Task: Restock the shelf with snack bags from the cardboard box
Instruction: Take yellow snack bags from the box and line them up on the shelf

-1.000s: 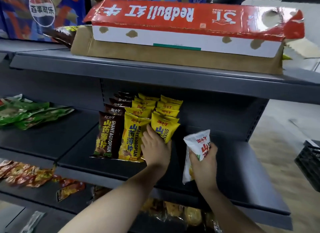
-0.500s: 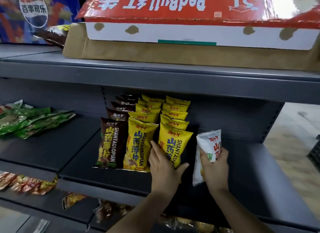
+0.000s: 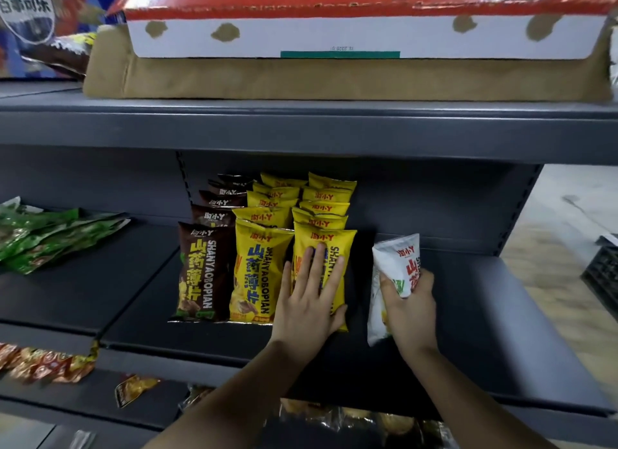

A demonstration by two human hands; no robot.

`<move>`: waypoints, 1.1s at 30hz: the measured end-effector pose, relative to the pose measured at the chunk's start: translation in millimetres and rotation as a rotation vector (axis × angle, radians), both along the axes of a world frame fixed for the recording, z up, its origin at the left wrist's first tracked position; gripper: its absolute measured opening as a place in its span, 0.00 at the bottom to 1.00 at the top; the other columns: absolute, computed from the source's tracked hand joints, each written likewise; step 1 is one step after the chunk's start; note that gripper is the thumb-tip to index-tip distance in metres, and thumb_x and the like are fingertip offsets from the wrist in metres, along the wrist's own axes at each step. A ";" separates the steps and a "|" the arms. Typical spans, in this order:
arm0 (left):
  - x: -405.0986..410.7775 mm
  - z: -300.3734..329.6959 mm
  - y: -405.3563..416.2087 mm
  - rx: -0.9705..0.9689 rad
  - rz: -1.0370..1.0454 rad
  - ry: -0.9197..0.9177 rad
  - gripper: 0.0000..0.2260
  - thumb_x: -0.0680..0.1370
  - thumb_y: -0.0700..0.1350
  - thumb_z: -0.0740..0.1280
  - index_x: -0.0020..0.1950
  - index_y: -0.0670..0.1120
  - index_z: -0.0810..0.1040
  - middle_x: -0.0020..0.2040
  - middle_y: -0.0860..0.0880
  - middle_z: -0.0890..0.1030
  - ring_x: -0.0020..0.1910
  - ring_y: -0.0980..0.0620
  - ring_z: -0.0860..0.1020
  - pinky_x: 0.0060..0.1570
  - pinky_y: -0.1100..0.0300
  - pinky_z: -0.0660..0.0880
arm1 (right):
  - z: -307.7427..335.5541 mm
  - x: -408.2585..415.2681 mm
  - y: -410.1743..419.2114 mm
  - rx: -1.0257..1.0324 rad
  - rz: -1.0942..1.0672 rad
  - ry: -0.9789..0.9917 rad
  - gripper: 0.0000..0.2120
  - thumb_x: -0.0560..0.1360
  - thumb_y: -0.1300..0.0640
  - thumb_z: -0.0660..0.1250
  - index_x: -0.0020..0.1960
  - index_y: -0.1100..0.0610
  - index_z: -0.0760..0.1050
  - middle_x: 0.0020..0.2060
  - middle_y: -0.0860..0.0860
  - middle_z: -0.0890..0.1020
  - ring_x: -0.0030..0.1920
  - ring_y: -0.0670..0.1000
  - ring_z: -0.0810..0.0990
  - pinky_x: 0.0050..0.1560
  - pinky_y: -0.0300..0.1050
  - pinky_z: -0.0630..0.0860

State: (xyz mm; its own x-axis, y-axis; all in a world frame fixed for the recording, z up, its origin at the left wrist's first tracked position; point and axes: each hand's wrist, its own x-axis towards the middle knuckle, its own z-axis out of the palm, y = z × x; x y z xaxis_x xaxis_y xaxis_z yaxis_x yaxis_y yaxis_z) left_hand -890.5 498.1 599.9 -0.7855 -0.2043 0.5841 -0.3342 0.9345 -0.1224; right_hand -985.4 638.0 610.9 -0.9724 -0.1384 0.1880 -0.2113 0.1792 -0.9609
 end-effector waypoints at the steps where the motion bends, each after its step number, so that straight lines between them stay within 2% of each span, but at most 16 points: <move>1: -0.6 0.9 0.7 0.005 0.009 -0.006 0.36 0.73 0.60 0.57 0.77 0.48 0.50 0.76 0.40 0.55 0.74 0.42 0.56 0.67 0.41 0.65 | -0.3 -0.3 -0.3 0.000 0.000 0.000 0.20 0.74 0.55 0.68 0.61 0.56 0.65 0.44 0.49 0.77 0.41 0.47 0.77 0.40 0.44 0.74; 4: -1.5 3.1 1.2 0.020 0.029 -0.028 0.39 0.71 0.62 0.63 0.77 0.49 0.52 0.75 0.41 0.57 0.74 0.42 0.56 0.66 0.41 0.67 | 0.9 0.5 -0.8 -0.002 -0.002 -0.003 0.19 0.74 0.53 0.69 0.60 0.54 0.64 0.42 0.47 0.77 0.42 0.47 0.78 0.42 0.48 0.78; 6: 0.8 5.9 1.5 0.033 0.023 -0.054 0.42 0.70 0.64 0.65 0.77 0.49 0.53 0.75 0.40 0.59 0.74 0.42 0.58 0.66 0.41 0.67 | 1.5 1.5 -0.9 -0.008 0.002 0.001 0.18 0.74 0.53 0.68 0.58 0.53 0.64 0.43 0.48 0.77 0.41 0.48 0.78 0.42 0.47 0.77; 11: 24.8 11.3 -10.8 -0.002 -0.060 -0.076 0.38 0.74 0.69 0.54 0.77 0.49 0.51 0.76 0.40 0.58 0.75 0.41 0.57 0.69 0.39 0.61 | 3.3 2.6 -0.9 -0.014 0.005 0.007 0.17 0.74 0.53 0.69 0.55 0.51 0.62 0.45 0.51 0.78 0.44 0.52 0.79 0.45 0.52 0.79; 14: 42.9 9.6 -21.5 0.005 -0.052 -0.086 0.36 0.75 0.68 0.54 0.77 0.50 0.53 0.76 0.41 0.58 0.75 0.42 0.56 0.68 0.40 0.59 | 2.8 2.6 -0.9 -0.012 0.006 0.012 0.16 0.74 0.53 0.68 0.55 0.50 0.62 0.44 0.51 0.78 0.44 0.53 0.79 0.45 0.53 0.80; 18: 56.3 9.7 -21.4 0.071 -0.024 -0.097 0.34 0.76 0.64 0.55 0.77 0.47 0.55 0.75 0.41 0.60 0.75 0.42 0.57 0.69 0.42 0.58 | 2.3 3.0 -1.5 -0.030 0.002 -0.009 0.17 0.74 0.53 0.69 0.56 0.51 0.64 0.44 0.51 0.79 0.42 0.53 0.80 0.45 0.55 0.81; 21: 57.4 8.9 -6.2 0.114 -0.129 -0.061 0.30 0.76 0.57 0.58 0.75 0.44 0.59 0.75 0.41 0.61 0.74 0.43 0.58 0.70 0.44 0.58 | 3.3 4.1 -1.5 -0.046 0.009 -0.039 0.19 0.74 0.53 0.69 0.59 0.54 0.64 0.44 0.51 0.79 0.42 0.53 0.80 0.44 0.54 0.81; 24: 48.9 9.1 21.8 0.249 -0.335 -0.015 0.26 0.73 0.46 0.60 0.71 0.42 0.65 0.70 0.43 0.70 0.69 0.48 0.66 0.67 0.53 0.69 | 6.2 2.8 -0.6 -0.112 0.050 -0.126 0.18 0.74 0.54 0.69 0.59 0.56 0.66 0.42 0.49 0.78 0.39 0.49 0.78 0.36 0.45 0.77; 26: 35.2 11.6 41.9 0.381 -0.410 -0.042 0.25 0.72 0.45 0.58 0.69 0.42 0.66 0.65 0.46 0.75 0.63 0.51 0.72 0.61 0.59 0.73 | 7.3 -3.8 1.3 -0.166 0.081 -0.187 0.18 0.74 0.54 0.70 0.59 0.58 0.68 0.45 0.52 0.80 0.42 0.49 0.80 0.40 0.45 0.78; 28: 16.7 19.0 63.5 0.498 -0.439 -0.068 0.28 0.73 0.45 0.56 0.73 0.40 0.59 0.69 0.45 0.70 0.67 0.50 0.71 0.65 0.59 0.70 | 11.4 -12.3 4.5 -0.208 0.118 -0.230 0.20 0.74 0.53 0.70 0.60 0.59 0.68 0.50 0.56 0.81 0.47 0.53 0.82 0.46 0.48 0.80; 30: -5.2 27.9 82.7 0.681 -0.403 -0.147 0.33 0.77 0.47 0.57 0.77 0.43 0.44 0.77 0.45 0.54 0.75 0.49 0.56 0.73 0.58 0.58 | 19.5 -19.1 9.8 -0.241 0.178 -0.267 0.19 0.74 0.51 0.69 0.60 0.56 0.68 0.50 0.55 0.81 0.48 0.53 0.82 0.44 0.46 0.79; 31: -16.7 30.8 89.1 0.769 -0.367 -0.186 0.37 0.78 0.49 0.60 0.77 0.44 0.39 0.78 0.46 0.47 0.76 0.49 0.50 0.74 0.57 0.52 | 24.4 -21.6 12.2 -0.246 0.222 -0.283 0.18 0.75 0.50 0.68 0.60 0.55 0.68 0.49 0.53 0.81 0.48 0.52 0.83 0.43 0.45 0.78; 33: -44.3 32.4 94.7 0.864 -0.297 -0.191 0.43 0.76 0.50 0.65 0.76 0.43 0.36 0.77 0.46 0.43 0.77 0.47 0.47 0.74 0.56 0.49 | 33.2 -30.8 18.0 -0.266 0.357 -0.324 0.17 0.75 0.47 0.67 0.59 0.53 0.70 0.49 0.51 0.83 0.49 0.50 0.83 0.42 0.41 0.78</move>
State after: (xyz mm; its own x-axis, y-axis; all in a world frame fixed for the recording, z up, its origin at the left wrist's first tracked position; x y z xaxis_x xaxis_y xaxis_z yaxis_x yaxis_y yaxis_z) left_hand -934.9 592.8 632.3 -0.9423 -0.2833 0.1786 -0.1131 0.7711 0.6267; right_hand -1016.2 656.0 644.1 -0.8876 -0.4590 -0.0395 0.0997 -0.1076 -0.9892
